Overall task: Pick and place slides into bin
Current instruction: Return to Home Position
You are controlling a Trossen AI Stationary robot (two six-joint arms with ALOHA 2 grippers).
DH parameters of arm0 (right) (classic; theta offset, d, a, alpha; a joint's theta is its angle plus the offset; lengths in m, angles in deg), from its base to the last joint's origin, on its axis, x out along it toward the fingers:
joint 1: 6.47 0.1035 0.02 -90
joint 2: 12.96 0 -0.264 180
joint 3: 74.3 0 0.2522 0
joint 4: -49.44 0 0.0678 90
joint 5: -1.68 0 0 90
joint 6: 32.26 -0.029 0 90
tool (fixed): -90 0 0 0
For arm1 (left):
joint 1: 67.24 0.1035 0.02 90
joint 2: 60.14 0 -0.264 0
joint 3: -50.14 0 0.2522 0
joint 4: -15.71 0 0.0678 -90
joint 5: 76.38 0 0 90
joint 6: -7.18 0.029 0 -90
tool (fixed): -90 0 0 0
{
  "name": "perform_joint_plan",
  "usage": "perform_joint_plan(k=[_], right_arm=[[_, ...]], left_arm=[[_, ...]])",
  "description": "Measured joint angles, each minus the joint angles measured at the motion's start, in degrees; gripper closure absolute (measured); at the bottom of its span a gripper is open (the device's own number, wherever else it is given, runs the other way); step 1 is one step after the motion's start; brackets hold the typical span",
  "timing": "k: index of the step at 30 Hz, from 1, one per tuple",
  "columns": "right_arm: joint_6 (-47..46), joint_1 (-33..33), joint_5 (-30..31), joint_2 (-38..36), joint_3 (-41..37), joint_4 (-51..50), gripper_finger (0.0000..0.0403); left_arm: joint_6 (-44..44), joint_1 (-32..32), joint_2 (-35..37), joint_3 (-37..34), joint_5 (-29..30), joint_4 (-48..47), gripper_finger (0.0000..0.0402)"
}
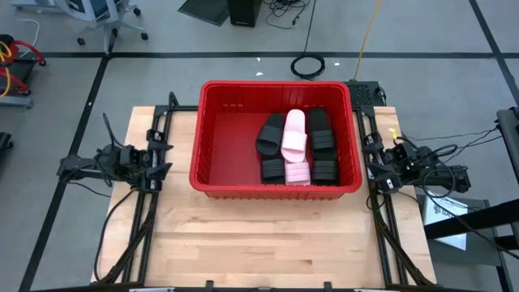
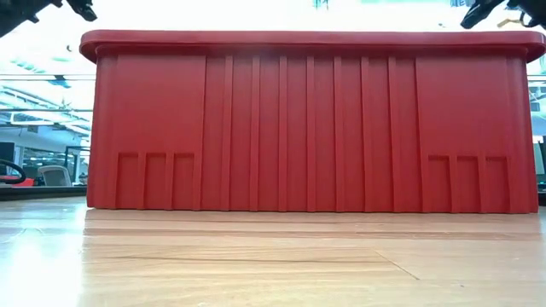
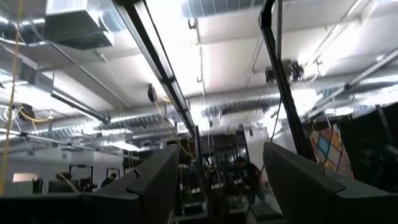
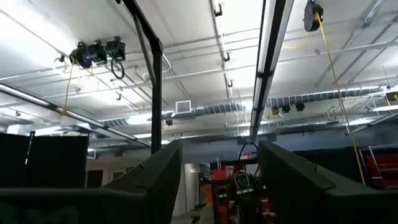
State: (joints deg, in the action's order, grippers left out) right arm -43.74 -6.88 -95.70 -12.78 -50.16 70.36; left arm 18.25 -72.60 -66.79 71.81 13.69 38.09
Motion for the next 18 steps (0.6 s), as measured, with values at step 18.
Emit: perform_joint_plan(k=[18], right_arm=[[-2.63,0.04,-0.28,-0.05,-9.28,16.83,0.0202]], left_arm=[[0.64,-0.47,2.33,-7.35,-2.1,10.2,0.016]])
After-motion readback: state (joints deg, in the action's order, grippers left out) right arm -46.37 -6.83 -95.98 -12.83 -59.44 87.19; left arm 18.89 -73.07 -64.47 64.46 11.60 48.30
